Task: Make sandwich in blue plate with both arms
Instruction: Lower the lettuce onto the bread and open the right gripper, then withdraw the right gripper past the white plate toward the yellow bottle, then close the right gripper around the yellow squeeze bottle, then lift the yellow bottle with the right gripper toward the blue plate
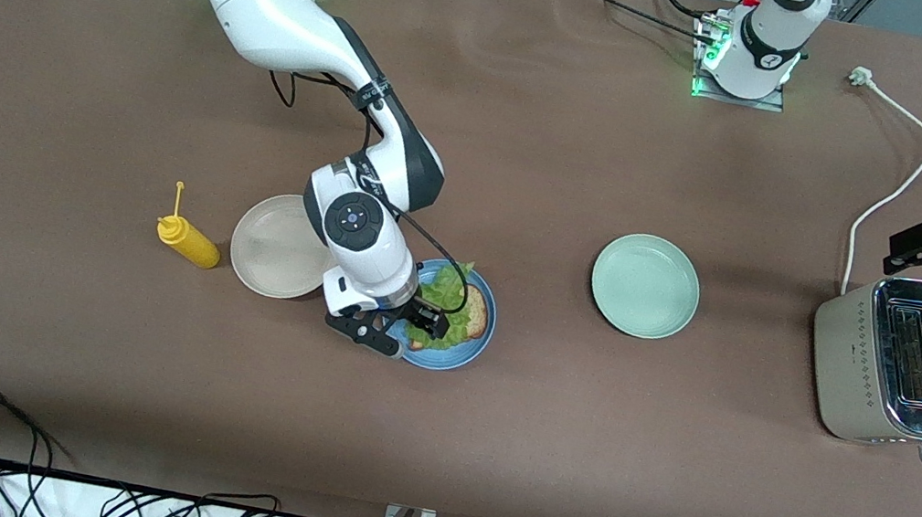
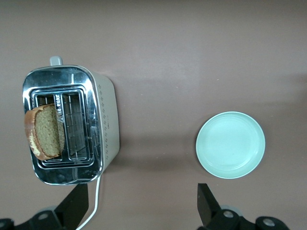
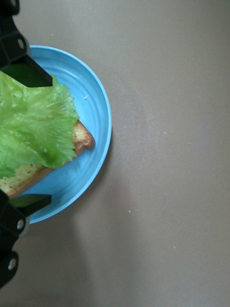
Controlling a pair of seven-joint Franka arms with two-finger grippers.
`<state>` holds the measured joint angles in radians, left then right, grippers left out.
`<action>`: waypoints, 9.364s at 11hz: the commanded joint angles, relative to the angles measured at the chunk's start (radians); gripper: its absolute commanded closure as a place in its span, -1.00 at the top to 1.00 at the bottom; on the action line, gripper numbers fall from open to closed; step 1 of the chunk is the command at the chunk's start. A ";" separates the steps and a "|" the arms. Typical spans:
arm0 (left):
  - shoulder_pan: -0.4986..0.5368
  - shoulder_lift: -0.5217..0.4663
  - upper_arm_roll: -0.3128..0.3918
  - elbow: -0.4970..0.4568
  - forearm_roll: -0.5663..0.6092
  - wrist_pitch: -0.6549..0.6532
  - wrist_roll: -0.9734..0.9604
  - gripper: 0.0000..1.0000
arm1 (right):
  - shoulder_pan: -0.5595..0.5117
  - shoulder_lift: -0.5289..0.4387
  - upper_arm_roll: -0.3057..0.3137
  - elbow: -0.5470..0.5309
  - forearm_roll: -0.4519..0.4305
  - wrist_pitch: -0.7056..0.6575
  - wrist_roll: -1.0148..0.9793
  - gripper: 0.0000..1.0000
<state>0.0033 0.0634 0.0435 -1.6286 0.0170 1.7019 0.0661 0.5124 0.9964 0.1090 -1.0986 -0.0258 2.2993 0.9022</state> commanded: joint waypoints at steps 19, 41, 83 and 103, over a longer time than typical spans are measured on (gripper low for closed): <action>0.018 -0.019 -0.079 0.016 -0.026 -0.011 0.018 1.00 | -0.443 -0.406 0.001 -0.001 0.056 -0.754 -1.179 1.00; 0.023 -0.025 -0.103 0.016 -0.025 -0.021 -0.009 1.00 | -1.040 0.042 0.399 0.008 0.299 -0.666 -2.484 1.00; 0.021 -0.025 -0.100 0.018 -0.026 -0.019 -0.008 1.00 | -1.138 0.200 0.535 -0.169 0.420 -0.491 -2.911 -1.00; 0.021 -0.025 -0.099 0.018 -0.026 -0.019 -0.008 1.00 | -0.514 -0.167 0.511 -0.150 -0.500 -0.528 -1.479 -1.00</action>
<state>0.0185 0.0471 -0.0536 -1.6172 0.0150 1.6976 0.0590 -0.0330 0.8443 0.6484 -1.2435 -0.4586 1.7831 -0.6003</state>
